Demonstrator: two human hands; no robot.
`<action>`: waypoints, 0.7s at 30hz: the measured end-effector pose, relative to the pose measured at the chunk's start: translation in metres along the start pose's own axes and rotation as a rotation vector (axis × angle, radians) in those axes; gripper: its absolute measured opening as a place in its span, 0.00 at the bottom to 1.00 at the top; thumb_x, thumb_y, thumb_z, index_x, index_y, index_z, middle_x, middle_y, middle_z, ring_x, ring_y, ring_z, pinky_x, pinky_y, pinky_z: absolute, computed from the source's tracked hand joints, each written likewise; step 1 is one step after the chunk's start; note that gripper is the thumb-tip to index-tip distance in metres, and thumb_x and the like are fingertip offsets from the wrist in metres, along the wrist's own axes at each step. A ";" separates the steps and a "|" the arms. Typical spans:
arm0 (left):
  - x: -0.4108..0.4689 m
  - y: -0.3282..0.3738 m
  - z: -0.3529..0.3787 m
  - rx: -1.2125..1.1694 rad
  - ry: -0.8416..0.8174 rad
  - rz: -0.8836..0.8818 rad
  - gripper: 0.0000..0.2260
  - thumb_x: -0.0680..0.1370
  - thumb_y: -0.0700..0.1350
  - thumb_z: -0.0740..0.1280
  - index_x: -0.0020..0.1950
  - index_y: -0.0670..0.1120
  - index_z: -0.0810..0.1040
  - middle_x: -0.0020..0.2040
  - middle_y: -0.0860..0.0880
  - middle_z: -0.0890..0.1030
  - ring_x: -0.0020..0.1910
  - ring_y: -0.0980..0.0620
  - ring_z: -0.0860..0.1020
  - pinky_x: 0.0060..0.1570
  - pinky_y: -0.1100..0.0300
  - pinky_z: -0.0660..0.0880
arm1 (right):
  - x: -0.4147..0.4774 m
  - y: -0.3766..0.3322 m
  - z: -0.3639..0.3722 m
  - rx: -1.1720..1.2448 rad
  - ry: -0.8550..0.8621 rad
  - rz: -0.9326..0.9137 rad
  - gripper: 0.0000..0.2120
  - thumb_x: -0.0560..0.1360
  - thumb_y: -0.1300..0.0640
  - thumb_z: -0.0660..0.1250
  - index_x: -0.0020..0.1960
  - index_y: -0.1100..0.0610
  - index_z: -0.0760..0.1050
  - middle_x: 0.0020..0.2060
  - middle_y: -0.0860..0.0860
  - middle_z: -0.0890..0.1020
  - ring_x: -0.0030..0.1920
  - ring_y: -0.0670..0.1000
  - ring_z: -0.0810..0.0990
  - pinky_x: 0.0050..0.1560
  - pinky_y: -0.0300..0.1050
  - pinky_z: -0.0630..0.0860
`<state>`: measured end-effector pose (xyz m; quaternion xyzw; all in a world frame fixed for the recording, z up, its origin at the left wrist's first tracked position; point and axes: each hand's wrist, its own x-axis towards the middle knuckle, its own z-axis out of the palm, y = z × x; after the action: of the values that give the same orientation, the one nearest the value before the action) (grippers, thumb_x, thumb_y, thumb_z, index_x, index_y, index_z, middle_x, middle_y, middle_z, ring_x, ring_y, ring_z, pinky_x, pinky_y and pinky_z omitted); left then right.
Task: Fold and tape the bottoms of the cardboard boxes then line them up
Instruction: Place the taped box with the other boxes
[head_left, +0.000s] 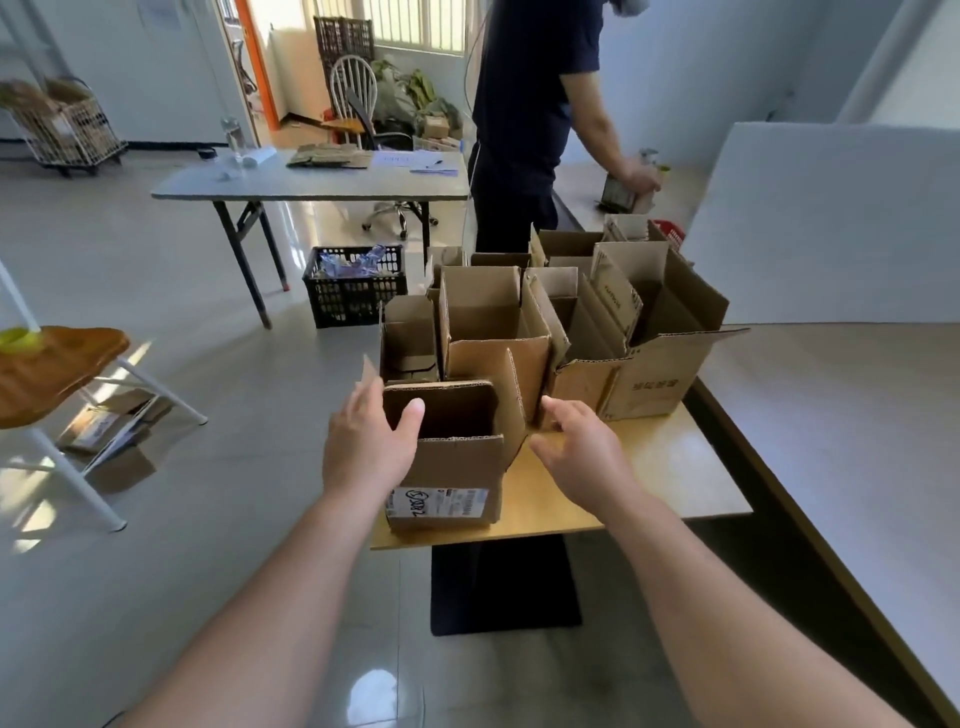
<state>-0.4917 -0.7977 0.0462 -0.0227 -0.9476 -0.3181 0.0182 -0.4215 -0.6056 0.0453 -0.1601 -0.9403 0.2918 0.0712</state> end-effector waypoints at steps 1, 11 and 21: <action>-0.001 0.010 0.000 0.013 0.027 0.061 0.26 0.80 0.56 0.58 0.75 0.47 0.62 0.76 0.45 0.62 0.73 0.43 0.60 0.69 0.47 0.61 | -0.002 0.002 -0.006 -0.038 0.033 -0.010 0.25 0.78 0.53 0.64 0.74 0.52 0.63 0.69 0.48 0.70 0.65 0.48 0.71 0.60 0.41 0.73; -0.042 0.123 0.074 0.168 -0.123 0.715 0.18 0.79 0.55 0.61 0.65 0.49 0.74 0.62 0.51 0.78 0.61 0.52 0.74 0.55 0.60 0.74 | -0.045 0.075 -0.075 -0.389 0.292 0.009 0.11 0.79 0.51 0.61 0.57 0.53 0.76 0.52 0.48 0.78 0.47 0.46 0.76 0.45 0.35 0.73; -0.140 0.252 0.183 0.284 -0.346 0.983 0.15 0.80 0.55 0.58 0.61 0.49 0.75 0.57 0.51 0.78 0.55 0.51 0.76 0.50 0.59 0.75 | -0.137 0.210 -0.164 -0.488 0.351 0.370 0.15 0.80 0.53 0.56 0.62 0.54 0.75 0.59 0.52 0.77 0.59 0.54 0.74 0.55 0.46 0.68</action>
<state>-0.3416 -0.4911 0.0451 -0.5130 -0.8480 -0.1324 0.0116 -0.2014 -0.4025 0.0545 -0.3877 -0.9108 0.0344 0.1375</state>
